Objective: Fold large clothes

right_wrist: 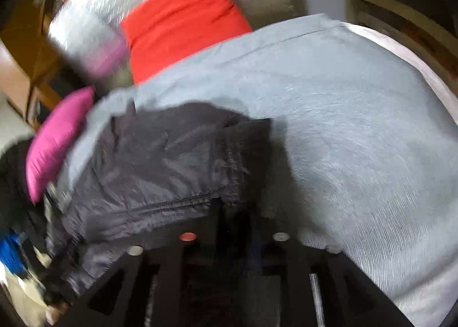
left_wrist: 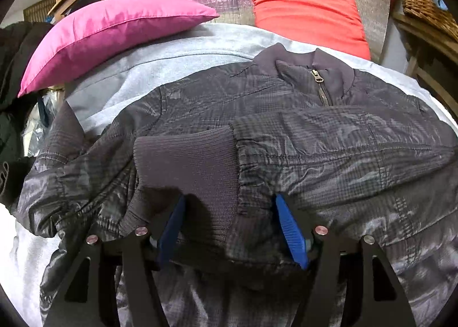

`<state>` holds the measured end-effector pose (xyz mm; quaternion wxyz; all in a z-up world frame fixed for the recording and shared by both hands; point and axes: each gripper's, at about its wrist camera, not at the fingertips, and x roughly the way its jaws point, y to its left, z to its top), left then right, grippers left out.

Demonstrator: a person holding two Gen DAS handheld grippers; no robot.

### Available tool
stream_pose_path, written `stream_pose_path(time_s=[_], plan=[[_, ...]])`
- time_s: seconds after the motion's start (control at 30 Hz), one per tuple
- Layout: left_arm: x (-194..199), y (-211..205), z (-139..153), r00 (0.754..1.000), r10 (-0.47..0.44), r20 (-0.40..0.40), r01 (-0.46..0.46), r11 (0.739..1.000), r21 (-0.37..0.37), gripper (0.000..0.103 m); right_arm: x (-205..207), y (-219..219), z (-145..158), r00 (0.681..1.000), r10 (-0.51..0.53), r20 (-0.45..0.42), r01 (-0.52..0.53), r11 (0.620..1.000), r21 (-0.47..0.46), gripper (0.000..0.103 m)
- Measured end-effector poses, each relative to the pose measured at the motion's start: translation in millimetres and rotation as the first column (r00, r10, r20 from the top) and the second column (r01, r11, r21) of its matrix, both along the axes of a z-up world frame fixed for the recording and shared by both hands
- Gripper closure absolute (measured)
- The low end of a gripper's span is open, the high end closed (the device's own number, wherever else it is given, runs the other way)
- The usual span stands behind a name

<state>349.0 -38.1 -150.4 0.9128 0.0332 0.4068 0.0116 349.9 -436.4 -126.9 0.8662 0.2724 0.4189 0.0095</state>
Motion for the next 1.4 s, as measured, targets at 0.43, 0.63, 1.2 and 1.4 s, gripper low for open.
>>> stream_pose_path(time_s=[0.43, 0.63, 1.2, 1.4], plan=[[-0.6, -4.2, -0.5, 1.0, 0.01, 0.011, -0.011, 1.0, 0.027, 0.034, -59.4, 55.7, -6.7, 0.98, 0.182, -0.075, -0.188, 0.978, -0.089, 0.067], [0.1, -1.6, -1.3, 1.0, 0.007, 0.011, -0.007, 1.0, 0.017, 0.033, -59.7, 62.9, -1.2, 0.984, 0.164, -0.074, -0.173, 0.976, -0.131, 0.057], [-1.9, 10.8, 14.5, 1.0, -0.004, -0.021, 0.004, 1.0, 0.004, 0.026, -41.4, 97.1, 16.0, 0.993, 0.119, -0.012, -0.12, 0.987, -0.105, 0.038], [-49.5, 82.5, 67.9, 0.997, 0.049, 0.057, -0.039, 0.986, -0.162, 0.026, -76.7, 148.9, 67.5, 0.976, 0.189, 0.111, -0.159, 0.96, -0.232, 0.035]])
